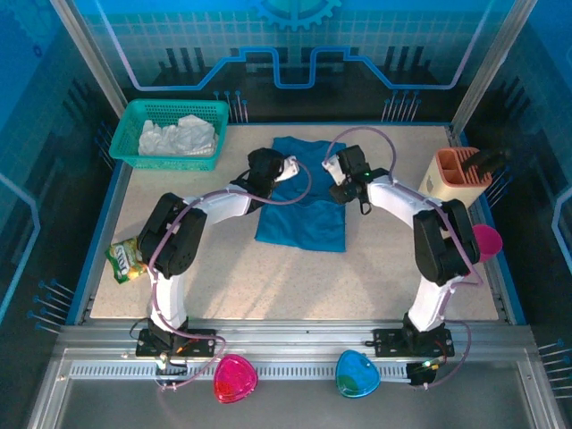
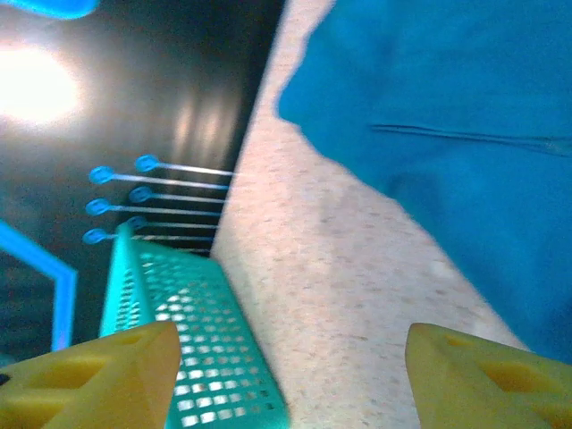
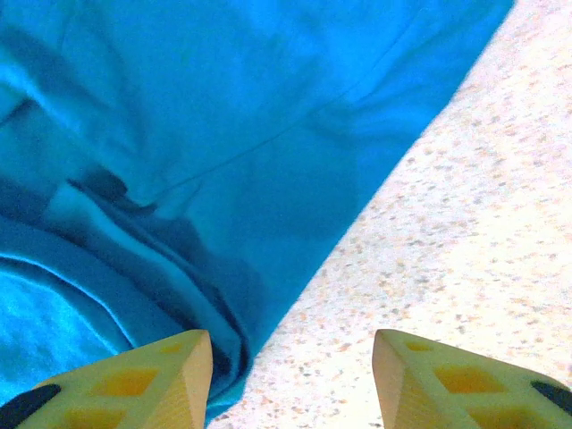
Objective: Fold and stack the t-shirts
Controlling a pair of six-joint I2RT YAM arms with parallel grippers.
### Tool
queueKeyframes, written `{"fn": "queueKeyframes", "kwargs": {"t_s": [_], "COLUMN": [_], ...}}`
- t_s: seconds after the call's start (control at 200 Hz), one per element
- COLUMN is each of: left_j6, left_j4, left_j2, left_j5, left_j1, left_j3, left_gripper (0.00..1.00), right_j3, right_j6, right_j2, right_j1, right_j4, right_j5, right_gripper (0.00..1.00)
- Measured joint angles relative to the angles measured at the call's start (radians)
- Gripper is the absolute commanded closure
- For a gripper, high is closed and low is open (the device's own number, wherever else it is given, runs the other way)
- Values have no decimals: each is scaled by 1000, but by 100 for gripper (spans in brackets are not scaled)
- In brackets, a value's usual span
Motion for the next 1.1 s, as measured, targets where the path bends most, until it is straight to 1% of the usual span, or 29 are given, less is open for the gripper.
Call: {"fn": "queueKeyframes", "kwargs": {"t_s": [0.06, 0.145, 0.205, 0.24, 0.27, 0.32, 0.395, 0.445, 0.495, 0.545, 0.6, 0.711, 0.786, 0.861, 0.921, 1.101], "left_j6": [-29, -76, -104, -114, -117, -103, -59, -18, 27, 67, 111, 200, 245, 275, 290, 310], "left_j4": [33, 39, 37, 39, 41, 39, 8, -59, -134, -216, -311, -470, -540, -559, -556, -502], "left_j2": [-20, -84, -153, -205, -254, -356, -507, -589, -629, -640, -636, -613, -585, -565, -552, -473], "left_j5": [-19, -18, 11, 45, 82, 177, 323, 415, 481, 521, 542, 543, 543, 544, 546, 547], "left_j1": [5, 13, 18, 21, 21, 23, 22, 21, 19, 14, 3, -42, -72, -92, -100, -103], "left_j3": [-23, -80, -140, -185, -227, -310, -424, -465, -468, -456, -438, -434, -436, -444, -453, -458], "left_gripper": [30, 34, 34, 31, 29, 26, 27, 28, 28, 28, 28, 28, 29, 29, 29, 31], "right_j3": [-31, -71, -100, -119, -136, -161, -194, -203, -206, -206, -206, -205, -202, -198, -194, -183], "right_j6": [5, 0, -21, -44, -71, -128, -232, -299, -377, -440, -502, -577, -601, -608, -608, -608], "right_j2": [-39, -90, -127, -151, -173, -211, -266, -294, -315, -326, -327, -294, -247, -203, -180, -156], "right_j1": [0, 0, 0, 0, 0, 0, 6, 15, 32, 53, 81, 121, 139, 146, 147, 156], "right_j4": [30, 49, 52, 48, 41, 19, -42, -98, -161, -221, -288, -386, -418, -426, -427, -419], "right_j5": [-1, -18, -50, -76, -99, -145, -212, -246, -277, -300, -324, -351, -350, -340, -333, -308], "right_gripper": [49, 50, 50, 49, 49, 47, 43, 41, 40, 39, 39, 38, 38, 36, 34, 33]}}
